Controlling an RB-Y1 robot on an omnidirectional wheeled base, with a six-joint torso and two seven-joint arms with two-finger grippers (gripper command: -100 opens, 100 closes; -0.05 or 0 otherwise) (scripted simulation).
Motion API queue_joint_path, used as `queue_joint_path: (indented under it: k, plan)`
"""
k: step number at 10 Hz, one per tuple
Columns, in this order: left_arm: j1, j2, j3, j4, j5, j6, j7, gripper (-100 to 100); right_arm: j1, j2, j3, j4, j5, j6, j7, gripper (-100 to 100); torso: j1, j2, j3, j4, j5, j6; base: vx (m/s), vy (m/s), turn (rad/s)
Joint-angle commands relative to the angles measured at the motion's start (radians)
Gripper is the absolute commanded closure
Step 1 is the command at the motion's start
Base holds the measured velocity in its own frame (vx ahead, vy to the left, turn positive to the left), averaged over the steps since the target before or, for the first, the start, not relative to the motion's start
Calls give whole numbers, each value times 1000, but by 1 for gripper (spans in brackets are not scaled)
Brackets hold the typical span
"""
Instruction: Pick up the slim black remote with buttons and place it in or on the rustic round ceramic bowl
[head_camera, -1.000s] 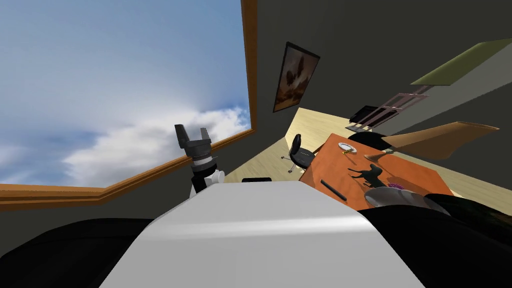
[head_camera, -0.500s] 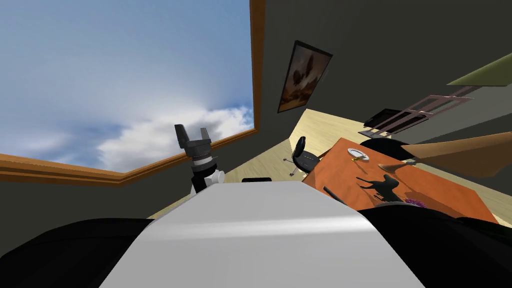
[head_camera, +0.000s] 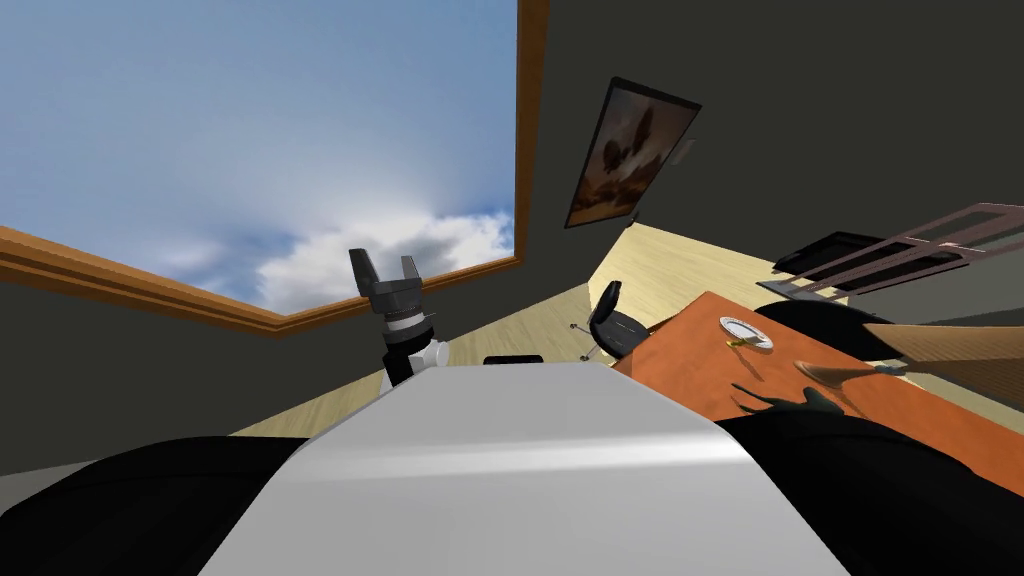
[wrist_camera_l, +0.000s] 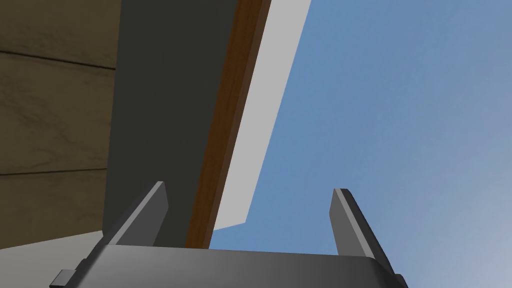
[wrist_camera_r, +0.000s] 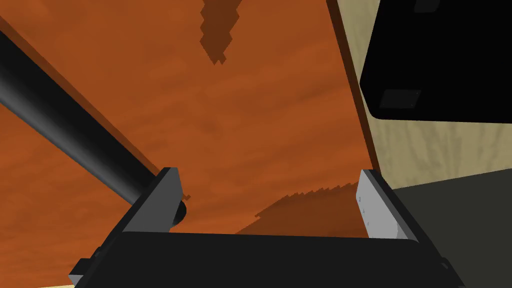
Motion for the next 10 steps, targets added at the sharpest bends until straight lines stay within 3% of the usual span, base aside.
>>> queue_joint_path:
  k: [1, 5, 8, 9, 10]
  plan:
    - [0, 0, 0, 0, 0, 0, 0, 0, -8, -13, 37, 44, 19, -9, 13, -100, 0, 0, 0, 0, 0, 0, -8, -105, 210]
    - [0, 0, 0, 0, 0, 0, 0, 0, -15, -23, 110, 103, 59, -17, 44, -100, 1, 0, 0, 0, 0, 0, -15, -124, 167]
    - [0, 0, 0, 0, 0, 0, 0, 0, -28, -1, 172, 132, 90, -28, 66, -100, -2, 0, 0, 0, 0, 0, -23, -161, 172]
    - [0, 0, 0, 0, 0, 0, 0, 0, -31, -4, 161, 133, 84, -26, 59, -100, -2, 0, 0, 0, -1, 0, -6, -73, 47]
    - [0, 0, 0, 0, 0, 0, 0, 0, -33, -3, 164, 136, 86, -28, 61, 0, 3, -1, -1, 0, 0, 1, -2, -15, -4]
